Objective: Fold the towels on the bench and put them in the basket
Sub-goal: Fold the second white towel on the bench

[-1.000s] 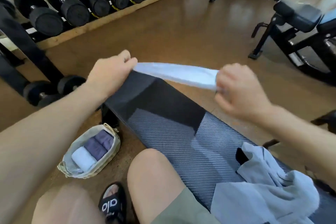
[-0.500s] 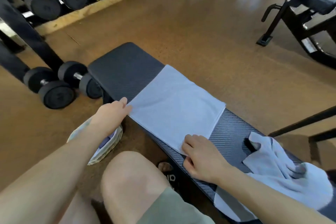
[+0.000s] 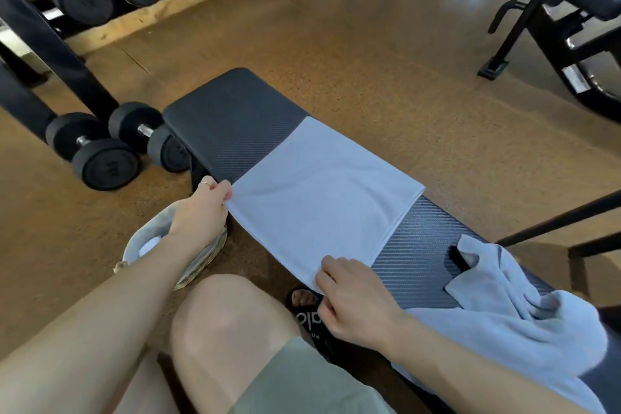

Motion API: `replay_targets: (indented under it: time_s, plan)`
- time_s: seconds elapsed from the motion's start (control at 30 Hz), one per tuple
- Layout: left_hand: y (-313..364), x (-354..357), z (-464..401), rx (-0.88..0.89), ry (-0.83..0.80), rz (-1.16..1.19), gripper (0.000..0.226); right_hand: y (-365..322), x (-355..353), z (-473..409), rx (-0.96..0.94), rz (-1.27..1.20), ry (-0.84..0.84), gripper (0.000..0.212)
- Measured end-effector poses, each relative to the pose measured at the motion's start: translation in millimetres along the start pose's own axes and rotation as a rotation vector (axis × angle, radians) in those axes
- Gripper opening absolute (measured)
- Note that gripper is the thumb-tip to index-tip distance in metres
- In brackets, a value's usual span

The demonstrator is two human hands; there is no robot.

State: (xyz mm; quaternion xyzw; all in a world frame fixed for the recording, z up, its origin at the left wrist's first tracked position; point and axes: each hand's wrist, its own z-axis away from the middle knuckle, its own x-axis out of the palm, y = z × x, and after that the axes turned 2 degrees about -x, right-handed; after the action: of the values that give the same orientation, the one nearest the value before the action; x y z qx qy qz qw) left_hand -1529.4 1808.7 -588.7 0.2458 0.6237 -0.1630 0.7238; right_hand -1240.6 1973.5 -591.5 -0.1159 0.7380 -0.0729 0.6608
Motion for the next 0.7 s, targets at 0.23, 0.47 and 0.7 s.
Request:
replay_targets:
  time_s: [0.23, 0.47, 0.7]
  plan:
    - [35.0, 0.2, 5.1, -0.545, -0.037, 1.027, 0.013, -0.9, 1.3, 4.4, -0.003, 0.007, 0.026, 0.012]
    - [27.5, -5.4, 2.0, -0.48, 0.121, 0.799, 0.02, 30.5, -26.2, -7.5, 0.256, -0.144, 0.166, 0.021]
    - [28.9, -9.2, -9.8, -0.479, 0.189, 0.767, 0.021, 143.3, -62.2, -19.8, 1.036, -0.055, 0.302, 0.048]
